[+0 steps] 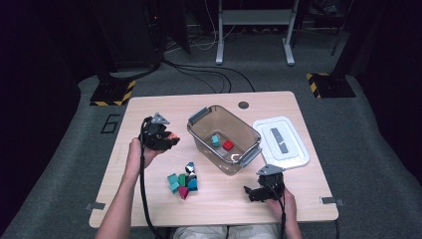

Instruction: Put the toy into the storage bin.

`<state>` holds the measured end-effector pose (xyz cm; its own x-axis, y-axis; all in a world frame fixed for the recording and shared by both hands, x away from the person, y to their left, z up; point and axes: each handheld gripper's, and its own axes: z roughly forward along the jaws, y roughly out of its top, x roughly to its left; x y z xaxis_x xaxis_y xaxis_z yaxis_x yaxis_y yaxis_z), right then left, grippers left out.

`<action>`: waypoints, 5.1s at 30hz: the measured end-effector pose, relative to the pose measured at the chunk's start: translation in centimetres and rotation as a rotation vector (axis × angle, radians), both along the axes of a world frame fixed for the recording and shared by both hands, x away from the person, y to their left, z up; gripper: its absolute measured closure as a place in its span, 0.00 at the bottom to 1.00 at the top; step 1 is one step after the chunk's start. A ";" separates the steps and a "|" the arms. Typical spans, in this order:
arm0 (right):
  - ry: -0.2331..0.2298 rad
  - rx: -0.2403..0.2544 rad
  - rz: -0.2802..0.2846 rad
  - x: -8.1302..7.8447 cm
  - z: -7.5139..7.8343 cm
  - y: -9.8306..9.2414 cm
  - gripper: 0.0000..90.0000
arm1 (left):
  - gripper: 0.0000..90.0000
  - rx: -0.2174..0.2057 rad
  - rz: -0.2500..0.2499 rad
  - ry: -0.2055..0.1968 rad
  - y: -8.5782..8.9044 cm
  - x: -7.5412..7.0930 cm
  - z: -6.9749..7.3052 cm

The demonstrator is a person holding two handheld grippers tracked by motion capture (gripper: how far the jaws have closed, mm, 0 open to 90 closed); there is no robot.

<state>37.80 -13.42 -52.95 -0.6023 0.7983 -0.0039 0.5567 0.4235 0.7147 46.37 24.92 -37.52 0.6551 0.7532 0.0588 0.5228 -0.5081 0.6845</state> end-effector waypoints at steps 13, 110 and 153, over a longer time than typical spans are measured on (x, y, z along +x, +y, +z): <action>0.000 0.000 0.000 0.0 0.0 0.0 0.02 | 0.65 0.011 -0.014 -0.035 -1.2 0.9 2.9; 0.000 0.000 -0.005 0.0 0.0 0.0 0.02 | 0.25 0.077 -0.064 0.066 -10.2 5.2 1.4; 0.000 0.000 -0.005 0.0 0.0 0.0 0.02 | 0.13 -0.045 0.037 0.086 -1.1 -2.4 -6.3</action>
<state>37.79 -13.44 -52.94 -0.5986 0.8011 -0.0039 0.5588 0.4210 0.7145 43.96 23.85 -43.80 0.6280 0.7776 -0.0313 0.5985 -0.4569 0.6581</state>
